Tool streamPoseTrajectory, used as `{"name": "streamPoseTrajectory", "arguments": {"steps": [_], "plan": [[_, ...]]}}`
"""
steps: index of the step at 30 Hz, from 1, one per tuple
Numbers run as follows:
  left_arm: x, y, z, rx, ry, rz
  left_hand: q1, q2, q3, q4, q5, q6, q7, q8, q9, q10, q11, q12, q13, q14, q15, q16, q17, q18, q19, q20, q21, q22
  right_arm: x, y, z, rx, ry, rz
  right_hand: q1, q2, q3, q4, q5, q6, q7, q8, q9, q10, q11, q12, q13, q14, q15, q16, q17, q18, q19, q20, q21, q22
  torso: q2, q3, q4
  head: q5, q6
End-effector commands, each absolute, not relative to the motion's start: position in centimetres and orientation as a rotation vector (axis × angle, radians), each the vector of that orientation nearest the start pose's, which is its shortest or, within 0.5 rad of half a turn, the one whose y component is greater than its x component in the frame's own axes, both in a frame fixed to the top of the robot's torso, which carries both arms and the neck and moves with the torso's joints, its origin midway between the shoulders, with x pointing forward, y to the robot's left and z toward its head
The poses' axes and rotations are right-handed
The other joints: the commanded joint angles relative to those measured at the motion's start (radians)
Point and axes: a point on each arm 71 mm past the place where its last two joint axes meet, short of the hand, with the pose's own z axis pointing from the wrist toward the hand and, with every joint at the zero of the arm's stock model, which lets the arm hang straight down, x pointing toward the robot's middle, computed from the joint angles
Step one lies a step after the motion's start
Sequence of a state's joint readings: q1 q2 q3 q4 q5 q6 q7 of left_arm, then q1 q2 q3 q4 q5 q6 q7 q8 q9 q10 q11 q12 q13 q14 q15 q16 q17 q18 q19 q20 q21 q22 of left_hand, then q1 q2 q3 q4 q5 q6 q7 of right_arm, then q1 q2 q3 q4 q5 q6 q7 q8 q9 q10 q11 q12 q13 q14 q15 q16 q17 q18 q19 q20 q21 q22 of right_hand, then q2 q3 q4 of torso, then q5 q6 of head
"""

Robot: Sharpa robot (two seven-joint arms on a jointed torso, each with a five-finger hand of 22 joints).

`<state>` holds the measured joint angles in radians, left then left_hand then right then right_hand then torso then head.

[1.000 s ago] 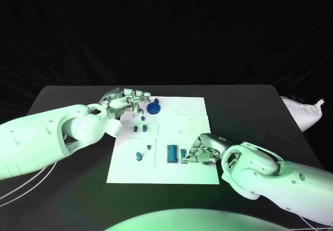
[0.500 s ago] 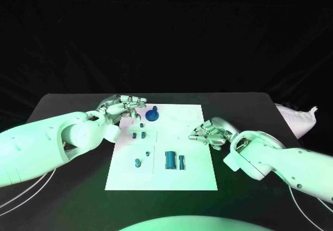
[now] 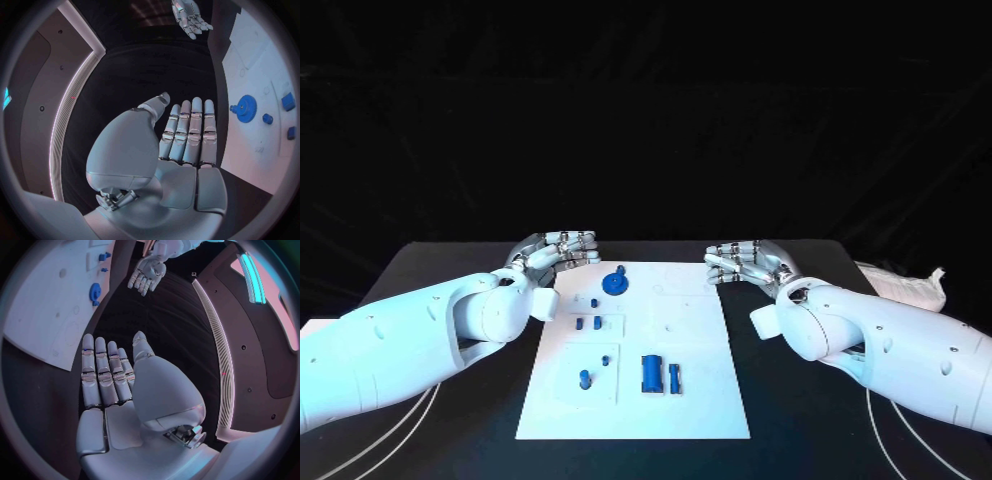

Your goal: Assemble the parts on the task board

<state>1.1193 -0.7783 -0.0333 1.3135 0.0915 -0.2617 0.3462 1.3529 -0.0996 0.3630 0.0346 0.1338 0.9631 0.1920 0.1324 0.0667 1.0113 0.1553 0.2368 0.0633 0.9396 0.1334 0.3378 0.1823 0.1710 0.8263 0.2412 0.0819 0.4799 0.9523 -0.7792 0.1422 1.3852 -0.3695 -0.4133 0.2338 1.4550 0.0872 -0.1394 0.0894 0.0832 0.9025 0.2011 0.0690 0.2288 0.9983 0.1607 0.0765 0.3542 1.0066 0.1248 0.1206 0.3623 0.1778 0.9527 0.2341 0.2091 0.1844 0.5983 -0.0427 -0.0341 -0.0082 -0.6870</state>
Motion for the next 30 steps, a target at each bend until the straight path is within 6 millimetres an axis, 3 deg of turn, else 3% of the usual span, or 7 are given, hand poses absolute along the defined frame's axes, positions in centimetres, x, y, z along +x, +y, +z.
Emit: {"name": "streamPoseTrajectory", "arguments": {"steps": [1,2,3,15,16,22,30], "plan": [[51.4,24.8,-23.7,-1.358,1.289,-1.391,0.008,0.000,0.005,0.002,-0.001,0.006,0.000,-0.016,-0.002,0.007,0.004,-0.043,-0.001,0.004,0.008,-0.074,-0.034,0.016,-0.020,0.018,-0.020,-0.049,49.6,-22.6,-24.8,1.125,1.415,1.376,-0.029,0.017,-0.003,-0.033,-0.002,-0.001,0.001,-0.006,-0.039,0.008,0.004,-0.008,-0.105,0.027,0.008,-0.057,-0.107,0.010,0.038,0.007,-0.073,-0.062,-0.021,0.0040,-0.0012,0.005,0.014],[51.5,24.8,-23.9,-1.359,1.285,-1.387,0.008,-0.001,0.003,0.002,-0.002,0.006,0.001,-0.023,-0.002,0.008,0.006,-0.057,-0.001,0.009,0.011,-0.094,-0.044,0.017,-0.025,0.020,-0.019,-0.065,49.7,-22.6,-24.9,1.129,1.408,1.376,-0.037,0.023,-0.003,-0.044,-0.002,0.003,0.003,-0.006,-0.051,0.015,0.003,-0.007,-0.135,0.034,0.007,-0.055,-0.137,0.010,0.051,0.008,-0.089,-0.077,-0.022,0.0053,-0.0009,0.007,0.017],[51.3,24.4,-24.0,-1.354,1.384,-1.400,-0.405,0.100,-0.109,-0.035,-0.040,-0.288,-0.059,-0.053,-0.067,-0.300,-0.043,-0.103,-0.063,-0.277,-0.035,-0.156,-0.080,-0.051,-0.261,-0.059,-0.082,-0.181,49.5,-22.6,-25.2,1.082,1.483,1.263,-0.453,-0.010,0.040,-0.089,-0.083,-0.271,-0.060,-0.069,-0.098,-0.294,-0.046,-0.077,-0.184,-0.283,-0.032,-0.121,-0.187,-0.053,-0.257,-0.064,-0.115,-0.100,-0.010,0.0018,0.0000,0.003,0.009],[49.7,22.5,-23.7,-1.310,1.330,-1.335,-0.752,0.100,-0.202,-0.035,-0.134,-0.536,-0.108,-0.132,-0.067,-0.562,-0.083,-0.160,-0.063,-0.520,-0.133,-0.234,-0.182,-0.077,-0.474,-0.125,-0.082,-0.301,48.2,-20.9,-23.7,1.143,1.341,1.272,-0.826,-0.087,0.139,-0.089,-0.083,-0.501,-0.112,-0.069,-0.152,-0.548,-0.088,-0.077,-0.261,-0.545,-0.125,-0.121,-0.267,-0.081,-0.507,-0.127,-0.209,-0.184,-0.048,0.0371,0.0294,0.008,0.076],[49.4,22.2,-23.7,-1.302,1.321,-1.325,-0.775,0.100,-0.209,-0.035,-0.134,-0.552,-0.111,-0.132,-0.067,-0.579,-0.155,-0.163,-0.063,-0.536,-0.133,-0.238,-0.182,-0.084,-0.488,-0.129,-0.082,-0.308,48.0,-20.6,-23.5,1.153,1.322,1.270,-0.851,-0.087,0.139,-0.089,-0.083,-0.516,-0.115,-0.069,-0.155,-0.566,-0.161,-0.077,-0.265,-0.563,-0.125,-0.121,-0.270,-0.087,-0.524,-0.131,-0.209,-0.184,-0.050,0.0393,0.0313,0.008,0.081],[47.8,20.6,-23.1,-1.254,1.268,-1.272,-0.889,0.100,-0.239,-0.035,-0.134,-0.633,-0.192,-0.132,-0.067,-0.664,-0.155,-0.237,-0.063,-0.616,-0.133,-0.257,-0.182,-0.094,-0.554,-0.151,-0.082,-0.341,46.8,-19.7,-22.8,1.191,1.248,1.247,-0.969,-0.087,0.139,-0.089,-0.083,-0.592,-0.201,-0.069,-0.229,-0.650,-0.161,-0.077,-0.282,-0.650,-0.125,-0.121,-0.289,-0.102,-0.608,-0.151,-0.209,-0.184,-0.054,0.0427,0.0341,0.008,0.087],[46.3,19.3,-22.5,-1.211,1.220,-1.231,-1.020,0.100,-0.274,-0.035,-0.134,-0.727,-0.192,-0.132,-0.067,-0.762,-0.155,-0.237,-0.063,-0.708,-0.133,-0.338,-0.182,-0.171,-0.631,-0.241,-0.082,-0.381,46.2,-19.2,-22.4,1.209,1.218,1.229,-1.107,-0.087,0.139,-0.089,-0.083,-0.680,-0.201,-0.069,-0.229,-0.749,-0.161,-0.077,-0.354,-0.752,-0.125,-0.121,-0.362,-0.178,-0.704,-0.234,-0.209,-0.184,-0.054,0.0427,0.0341,0.008,0.087]]}}
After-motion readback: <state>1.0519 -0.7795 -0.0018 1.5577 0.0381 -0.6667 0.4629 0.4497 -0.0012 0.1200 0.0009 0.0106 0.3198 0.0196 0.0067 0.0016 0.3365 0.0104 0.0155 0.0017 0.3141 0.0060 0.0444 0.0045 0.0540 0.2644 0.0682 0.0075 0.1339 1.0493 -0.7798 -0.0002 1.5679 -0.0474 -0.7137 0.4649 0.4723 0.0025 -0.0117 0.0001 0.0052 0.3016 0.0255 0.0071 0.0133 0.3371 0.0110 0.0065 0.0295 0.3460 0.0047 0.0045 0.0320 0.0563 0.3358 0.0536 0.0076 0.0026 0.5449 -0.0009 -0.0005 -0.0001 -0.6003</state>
